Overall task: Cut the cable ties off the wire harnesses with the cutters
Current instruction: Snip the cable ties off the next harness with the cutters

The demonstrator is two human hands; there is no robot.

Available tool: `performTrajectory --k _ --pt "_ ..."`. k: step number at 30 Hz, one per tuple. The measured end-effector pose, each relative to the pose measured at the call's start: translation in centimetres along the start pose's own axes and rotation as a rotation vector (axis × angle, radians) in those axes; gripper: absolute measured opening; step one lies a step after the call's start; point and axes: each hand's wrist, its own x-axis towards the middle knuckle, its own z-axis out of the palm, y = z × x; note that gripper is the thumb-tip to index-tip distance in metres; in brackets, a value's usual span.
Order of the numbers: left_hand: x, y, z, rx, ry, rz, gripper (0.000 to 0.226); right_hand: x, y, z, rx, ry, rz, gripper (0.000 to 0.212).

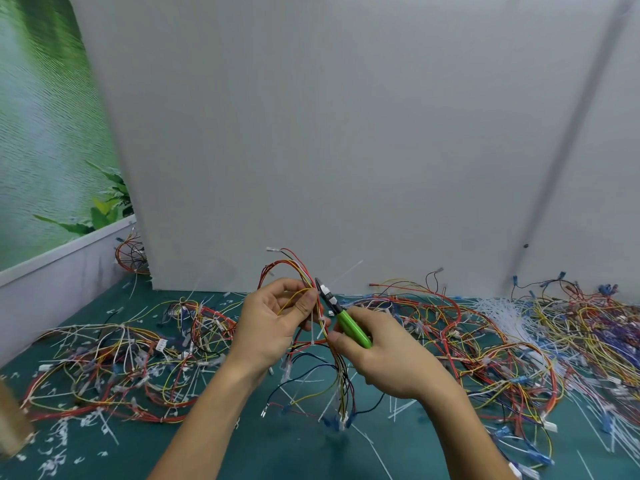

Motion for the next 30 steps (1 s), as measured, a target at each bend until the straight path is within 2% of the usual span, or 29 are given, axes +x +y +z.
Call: performTrajectory --k 9,14,19,23,30 --pt "0.0 -0.6 0.0 0.085 -0.007 0.023 0.007 -0.3 -0.5 -0.4 -0.082 -0.037 0.037 0.018" --pt "0.0 -0.6 -0.1 0.091 -0.003 0.016 0.011 -0.4 -0.8 -0.1 -0.094 0.046 0.089 0.034" --pt "0.0 -0.5 -0.1 0.112 -0.016 0.006 0.018 -0.4 -0.9 -0.5 -0.090 0.041 0.111 0.030" --pt "-0.1 -0.5 0.0 0.119 -0.025 -0.003 0.018 -0.5 -0.8 -0.8 0.005 -0.011 0.128 0.028" --pt "-0.2 -0.5 0.1 0.099 -0.077 -0.026 0.007 -0.7 -0.3 -1.6 0.003 -0.120 0.120 0.017"
